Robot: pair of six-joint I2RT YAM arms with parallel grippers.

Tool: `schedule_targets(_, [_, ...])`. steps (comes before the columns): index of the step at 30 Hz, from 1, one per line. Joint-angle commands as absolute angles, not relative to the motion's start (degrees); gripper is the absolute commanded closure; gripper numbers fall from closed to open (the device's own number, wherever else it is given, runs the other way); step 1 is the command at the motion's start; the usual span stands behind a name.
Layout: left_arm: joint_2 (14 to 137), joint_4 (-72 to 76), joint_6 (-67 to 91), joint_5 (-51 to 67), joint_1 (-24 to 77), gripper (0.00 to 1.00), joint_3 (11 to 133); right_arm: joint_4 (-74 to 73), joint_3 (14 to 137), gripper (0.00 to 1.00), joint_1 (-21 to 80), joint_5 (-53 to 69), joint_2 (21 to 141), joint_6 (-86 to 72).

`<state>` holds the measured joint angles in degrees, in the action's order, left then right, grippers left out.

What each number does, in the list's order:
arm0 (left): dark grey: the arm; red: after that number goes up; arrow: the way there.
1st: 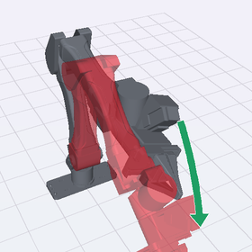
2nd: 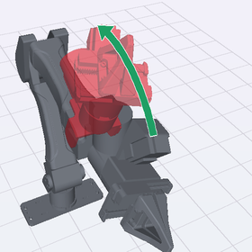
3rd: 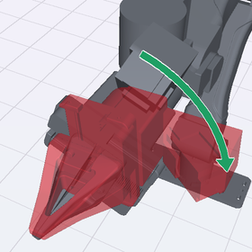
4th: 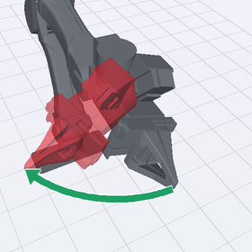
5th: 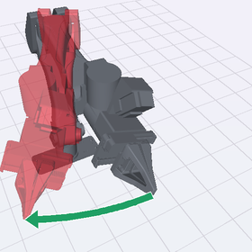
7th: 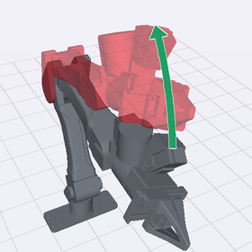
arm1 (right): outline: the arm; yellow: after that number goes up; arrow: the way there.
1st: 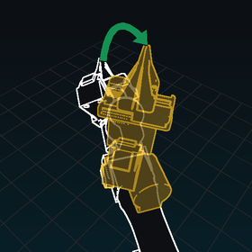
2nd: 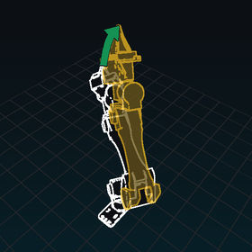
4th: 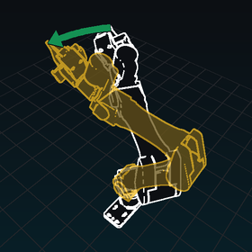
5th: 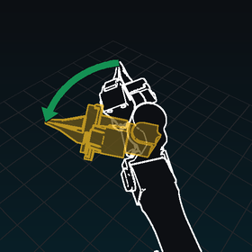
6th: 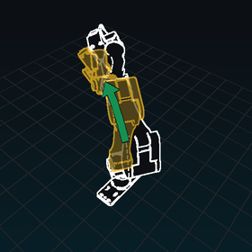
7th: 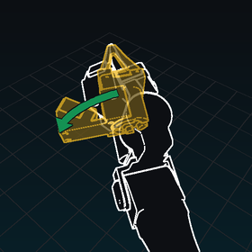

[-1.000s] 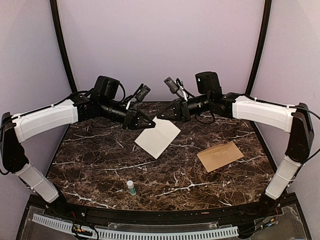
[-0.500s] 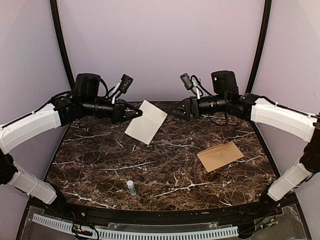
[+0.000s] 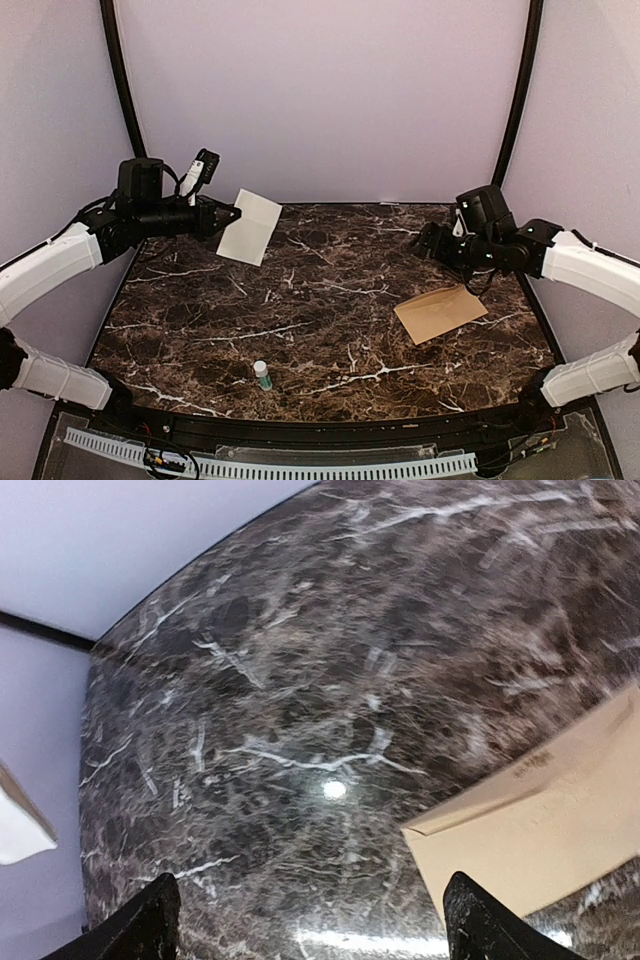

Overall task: Place the letter into the envelope and seal it
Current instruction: Move the envelope to the center of the board.

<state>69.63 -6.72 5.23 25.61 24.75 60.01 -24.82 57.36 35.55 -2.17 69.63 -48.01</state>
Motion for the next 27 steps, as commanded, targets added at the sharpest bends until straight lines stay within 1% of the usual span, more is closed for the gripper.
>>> schedule_targets(1, [68.90, -4.31, 5.89, 24.41, 24.79, 1.00, 59.51, -32.08, 51.51, 0.12, 35.33, -14.87, 65.71, -63.37])
schedule_targets(5, [68.76, -3.82, 6.50, 24.21, 24.79, 1.00, 59.11, -32.21, 44.84, 0.12, 34.77, -18.15, 61.37, -70.91])
schedule_targets(10, [68.32, -2.93, 7.06, 24.10, 24.79, 1.00, 58.70, -19.83, 35.25, 0.14, 30.89, -15.04, 57.65, -74.39])
schedule_targets(14, [67.40, -1.77, 7.58, 24.41, 24.79, 1.00, 58.00, -13.31, 31.57, 0.16, 27.95, -11.22, 59.39, -74.44])
schedule_targets(21, [67.89, -1.63, 8.18, 25.44, 24.79, 1.00, 57.95, -7.22, 34.07, 0.16, 25.84, -7.53, 68.78, -71.53])
schedule_targets(25, [67.91, -1.71, 8.17, 25.74, 24.79, 1.00, 58.01, -5.90, 37.39, 0.19, 25.70, -5.93, 75.27, -69.84])
schedule_targets(27, [67.92, -2.06, 7.99, 25.87, 24.79, 1.00, 58.07, -4.79, 38.41, 0.22, 25.66, -5.28, 77.69, -69.62])
